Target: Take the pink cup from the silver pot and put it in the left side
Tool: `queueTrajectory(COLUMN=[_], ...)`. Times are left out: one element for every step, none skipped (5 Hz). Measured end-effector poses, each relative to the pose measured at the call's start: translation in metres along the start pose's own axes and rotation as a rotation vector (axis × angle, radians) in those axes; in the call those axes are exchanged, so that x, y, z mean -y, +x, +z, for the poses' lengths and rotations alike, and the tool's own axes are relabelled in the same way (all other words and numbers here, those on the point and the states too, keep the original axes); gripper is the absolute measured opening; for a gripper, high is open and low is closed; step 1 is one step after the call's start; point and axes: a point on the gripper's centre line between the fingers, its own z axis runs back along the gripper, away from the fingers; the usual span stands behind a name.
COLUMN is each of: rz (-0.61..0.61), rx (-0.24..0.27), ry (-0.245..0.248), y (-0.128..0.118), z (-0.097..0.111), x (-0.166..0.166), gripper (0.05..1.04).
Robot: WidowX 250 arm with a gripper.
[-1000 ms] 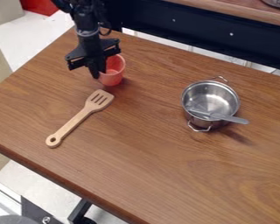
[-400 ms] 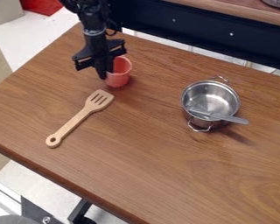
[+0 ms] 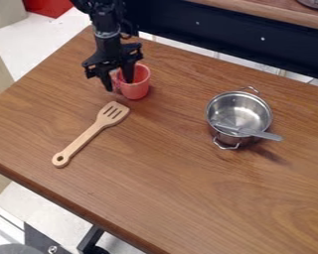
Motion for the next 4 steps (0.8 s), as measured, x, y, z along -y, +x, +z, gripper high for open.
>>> queueTrajectory(rz=[0.012, 0.041, 0.147, 0.109], rx=[-0.019, -0.048, 0.049, -0.016], ry=[0.001, 0.006, -0.024, -0.036], y=[-0.001, -0.005, 0.001, -0.008], z=[0.003, 0.004, 0.023, 0.045], x=[0.001, 0.001, 0.006, 0.009], gripper=[0.970, 0.999, 0.999, 0.999])
